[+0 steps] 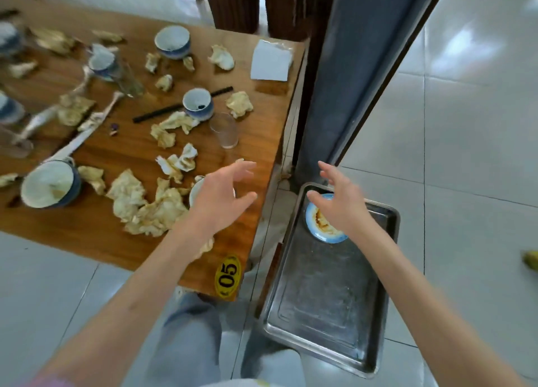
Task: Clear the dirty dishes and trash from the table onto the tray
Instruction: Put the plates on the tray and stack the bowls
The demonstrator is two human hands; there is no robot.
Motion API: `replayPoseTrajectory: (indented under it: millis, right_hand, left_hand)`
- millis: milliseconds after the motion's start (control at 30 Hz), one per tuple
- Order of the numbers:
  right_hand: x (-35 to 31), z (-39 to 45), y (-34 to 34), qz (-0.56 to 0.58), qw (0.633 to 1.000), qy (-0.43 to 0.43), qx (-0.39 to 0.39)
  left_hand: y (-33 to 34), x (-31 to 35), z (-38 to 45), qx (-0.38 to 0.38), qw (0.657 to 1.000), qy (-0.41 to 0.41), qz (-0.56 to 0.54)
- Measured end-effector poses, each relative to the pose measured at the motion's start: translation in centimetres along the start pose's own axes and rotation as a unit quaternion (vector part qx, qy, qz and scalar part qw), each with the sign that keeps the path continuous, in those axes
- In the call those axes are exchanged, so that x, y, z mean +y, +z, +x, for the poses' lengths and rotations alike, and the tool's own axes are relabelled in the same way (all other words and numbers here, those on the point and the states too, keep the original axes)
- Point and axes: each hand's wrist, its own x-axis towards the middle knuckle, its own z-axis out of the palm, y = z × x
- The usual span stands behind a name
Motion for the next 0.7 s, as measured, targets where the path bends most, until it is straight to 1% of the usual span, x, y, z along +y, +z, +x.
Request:
replayPoseTrajectory:
  millis: [100,233,300,367,433,533,600,633,700]
  right_hand:
    - [-2.4,-0.9,2.0,0.002,1.000,0.001,-0.024]
    - [-5.6,-1.8,5.3,-0.022,0.999,0.009,-0.040]
    - [-7.0,-1.8,7.1,-0.036,0.998,0.019,-0.050]
    - [-8.2,-1.7,8.8,-0.065,0.995,0.039,-0.066]
    - [-9.0,-1.6,10.7,-0.090,0.991,0.061,-0.080]
    - [-10.2,-1.5,13.7,-0.127,0.983,0.094,-0.095]
    - [-10.8,-1.3,15.1,-0.134,0.983,0.094,-0.080]
    - [-10.8,-1.2,15.3,-0.131,0.985,0.082,-0.072]
    - [-11.1,-1.0,16.0,-0.113,0.989,0.088,-0.046]
  left_hand:
    - [-3.6,-3.6,-1.5,0.007,1.000,-0.029,0.002]
    - [-7.8,-9.2,-2.6,0.014,0.997,-0.069,0.000]
    - [-9.4,-11.8,-2.3,-0.004,0.996,-0.088,0.011]
    - [-10.5,-13.9,-1.5,-0.038,0.995,-0.088,0.027]
    - [-10.8,-15.1,-0.4,-0.079,0.992,-0.060,0.074]
    - [-10.2,-16.1,1.4,-0.156,0.977,-0.002,0.147]
    - [-9.3,-16.2,2.2,-0.195,0.963,0.044,0.182]
    - [-8.6,-16.0,2.6,-0.203,0.958,0.062,0.195]
    - [-7.6,-16.3,2.9,-0.214,0.949,0.098,0.212]
